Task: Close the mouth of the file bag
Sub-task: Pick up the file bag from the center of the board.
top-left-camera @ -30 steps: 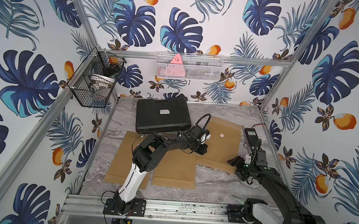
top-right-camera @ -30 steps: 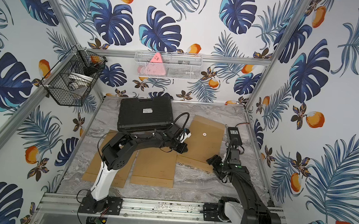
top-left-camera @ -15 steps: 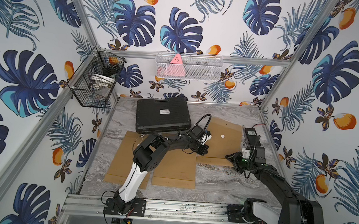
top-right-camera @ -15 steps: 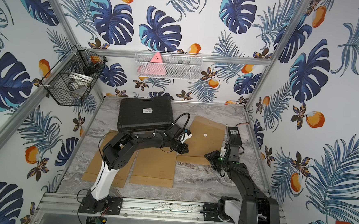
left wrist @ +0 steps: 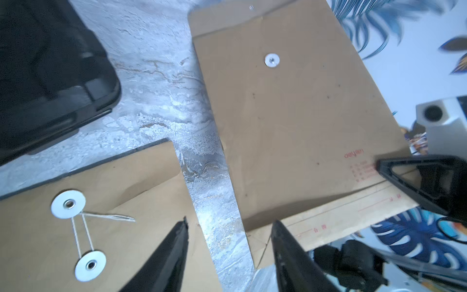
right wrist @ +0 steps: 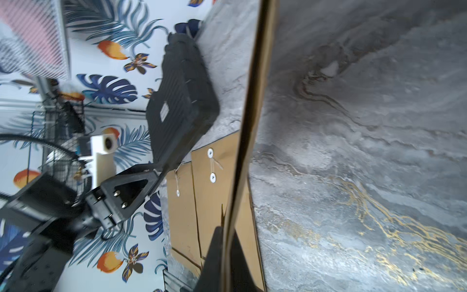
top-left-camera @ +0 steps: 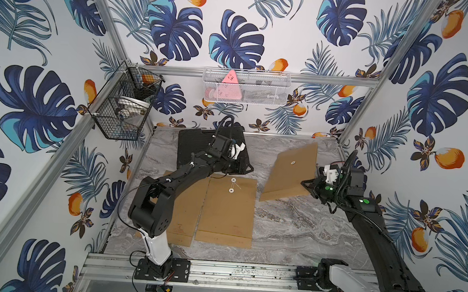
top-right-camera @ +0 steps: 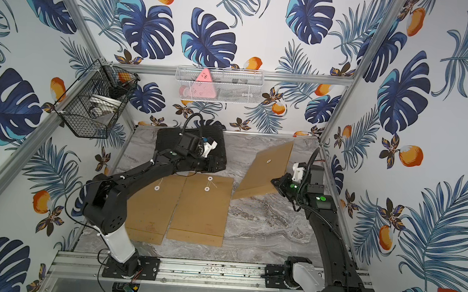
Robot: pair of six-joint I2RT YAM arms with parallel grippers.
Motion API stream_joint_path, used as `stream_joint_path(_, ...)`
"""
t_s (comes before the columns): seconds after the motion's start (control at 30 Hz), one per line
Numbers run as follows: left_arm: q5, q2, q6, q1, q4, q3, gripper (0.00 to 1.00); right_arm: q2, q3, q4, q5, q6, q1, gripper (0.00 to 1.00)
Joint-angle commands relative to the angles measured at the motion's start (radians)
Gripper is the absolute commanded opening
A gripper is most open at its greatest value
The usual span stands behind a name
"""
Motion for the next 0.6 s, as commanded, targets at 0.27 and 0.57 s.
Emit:
stream_joint_path(0.27,0.231,0.052,-1.022,0.030,1.273,-0.378,0.82,-0.061,0.170,0.087,-0.169,-0.121,0.202,0.00)
stream_joint_path(0.57,0.159,0.023,-1.155,0.054,1.491,-0.399,0.79,-0.098,0.083,0.236,-0.237,-0.013,0.215,0.00)
